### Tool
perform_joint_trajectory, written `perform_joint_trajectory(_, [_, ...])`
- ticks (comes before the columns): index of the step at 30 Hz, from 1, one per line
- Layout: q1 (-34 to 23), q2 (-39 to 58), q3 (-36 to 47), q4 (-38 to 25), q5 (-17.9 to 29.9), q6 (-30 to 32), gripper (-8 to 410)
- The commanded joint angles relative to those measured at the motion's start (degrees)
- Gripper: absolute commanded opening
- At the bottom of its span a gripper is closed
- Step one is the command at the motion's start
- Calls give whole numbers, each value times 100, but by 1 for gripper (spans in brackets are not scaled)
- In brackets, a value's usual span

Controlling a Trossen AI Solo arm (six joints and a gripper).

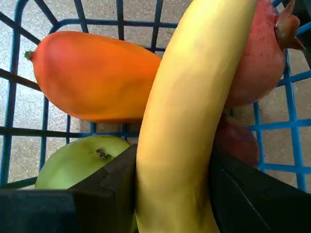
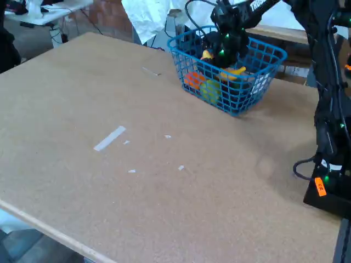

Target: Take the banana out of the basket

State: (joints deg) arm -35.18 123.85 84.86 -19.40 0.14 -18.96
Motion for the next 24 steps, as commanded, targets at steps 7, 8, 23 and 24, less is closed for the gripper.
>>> perform_joint_trajectory(7, [4,-977,-17,35,-179,98,-1])
perform_joint_trajectory(8, [7,-1093,-17,37,-264,98,-1])
perform_joint_trajectory(23, [57,-2612,-17,59,-1128,553,-1])
perform_joint_trajectory(24, [90,-2684,-17,52,-1191,544,-1])
